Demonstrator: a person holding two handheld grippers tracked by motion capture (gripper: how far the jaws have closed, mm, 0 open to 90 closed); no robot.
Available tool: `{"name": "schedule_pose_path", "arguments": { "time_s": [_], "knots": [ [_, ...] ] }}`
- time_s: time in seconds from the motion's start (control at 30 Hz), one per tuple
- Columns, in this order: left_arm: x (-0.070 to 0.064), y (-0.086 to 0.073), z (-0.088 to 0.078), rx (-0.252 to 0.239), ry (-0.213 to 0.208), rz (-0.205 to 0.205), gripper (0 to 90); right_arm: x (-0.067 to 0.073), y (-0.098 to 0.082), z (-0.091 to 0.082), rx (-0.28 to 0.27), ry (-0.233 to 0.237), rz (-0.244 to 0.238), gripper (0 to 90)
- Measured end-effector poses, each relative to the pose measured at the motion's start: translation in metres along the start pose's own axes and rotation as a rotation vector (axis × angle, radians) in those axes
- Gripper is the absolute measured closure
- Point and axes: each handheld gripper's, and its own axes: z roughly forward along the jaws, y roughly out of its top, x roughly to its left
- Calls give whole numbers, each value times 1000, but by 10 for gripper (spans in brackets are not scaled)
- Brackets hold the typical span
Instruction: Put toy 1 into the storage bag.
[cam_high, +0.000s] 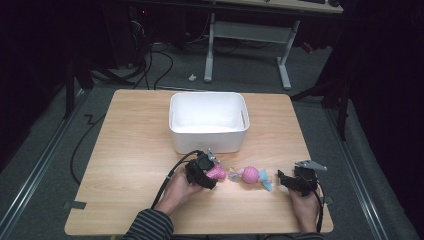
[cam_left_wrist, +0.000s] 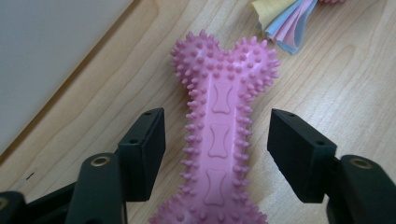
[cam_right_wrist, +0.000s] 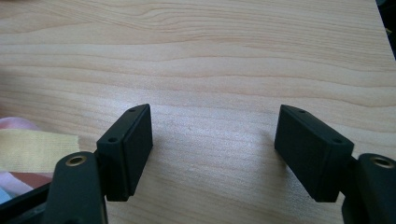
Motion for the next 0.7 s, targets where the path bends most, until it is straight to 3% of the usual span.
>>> {"name": "schedule_pose_path", "arguments": {
  "time_s": [0.3,0.7],
  "knots": [
    [0,0,4,9,8,8,512,0,0,0,0,0,0,281],
    [-2,0,4,19,6,43,584,0,0,0,0,0,-1,281]
  ]
}}
